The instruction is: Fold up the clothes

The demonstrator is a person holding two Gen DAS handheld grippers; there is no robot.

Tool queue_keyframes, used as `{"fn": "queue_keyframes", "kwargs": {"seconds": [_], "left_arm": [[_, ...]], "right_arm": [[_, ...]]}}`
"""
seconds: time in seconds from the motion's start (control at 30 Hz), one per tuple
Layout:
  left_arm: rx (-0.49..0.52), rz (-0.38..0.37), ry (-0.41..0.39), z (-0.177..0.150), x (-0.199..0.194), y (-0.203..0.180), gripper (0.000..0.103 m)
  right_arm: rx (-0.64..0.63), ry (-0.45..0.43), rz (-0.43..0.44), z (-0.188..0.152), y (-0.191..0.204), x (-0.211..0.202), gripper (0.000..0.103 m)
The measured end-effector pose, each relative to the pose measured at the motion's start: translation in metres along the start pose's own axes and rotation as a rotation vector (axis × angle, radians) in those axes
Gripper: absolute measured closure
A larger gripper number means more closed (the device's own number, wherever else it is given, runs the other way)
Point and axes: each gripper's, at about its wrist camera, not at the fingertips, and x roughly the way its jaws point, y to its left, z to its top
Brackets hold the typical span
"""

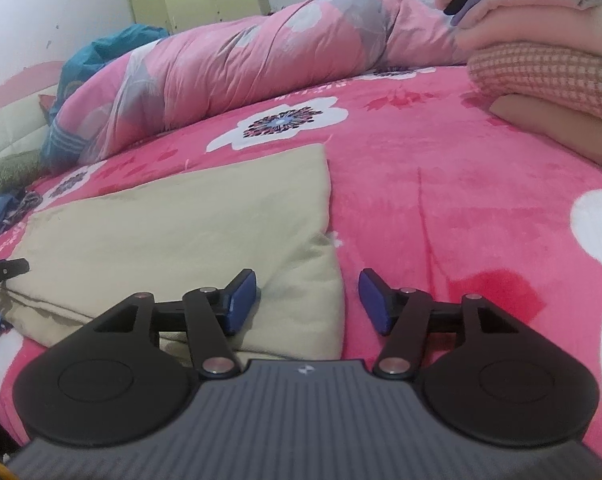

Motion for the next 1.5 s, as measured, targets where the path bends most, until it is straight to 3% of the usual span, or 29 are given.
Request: {"fn": "queue_keyframes", "kwargs": {"seconds": [0.4,0.57,0.83,1.03,1.17,1.23,1.3,1.5], "left_arm": [[0.026,0.041,0.004,-0.015,-0.031,-0.014,0.026],[-0.041,0.014,0.089,-0.037,-0.039,-0.007,0.024],[0.027,0.012,-0.039,-0.04,-0.078,-0.019,0.024],[0.175,-0.057,-0.086,-0.033,-0.076,-0.067,0.023],[0.302,-0.087,-0.112,-0.036,-0.068,-0.1,0.023],[0.373,-0.096,-0.137,-0.037,-0.064,-0.116,0.023],[0.44,-0.109,-0.161,-0.039,-0.061,-0.13,0.022],[0.619,-0.16,-0.2,-0.045,-0.048,-0.167,0.022]], "right_arm": [[0.02,-0.03,0.015,-0.017,0.003,-0.019,0.041],[0.006,-0.022,0.026,-0.023,0.005,-0.033,0.039],[-0.069,-0.01,0.014,-0.033,0.017,-0.068,0.034],[-0.074,-0.046,0.141,-0.036,0.034,-0.079,0.037],[-0.063,-0.027,0.249,-0.032,0.047,-0.07,0.051],[-0.042,-0.001,0.291,-0.029,0.05,-0.062,0.069],[-0.024,0.033,0.32,-0.026,0.053,-0.052,0.078],[-0.083,0.087,0.259,-0.029,0.063,-0.04,0.096]]}}
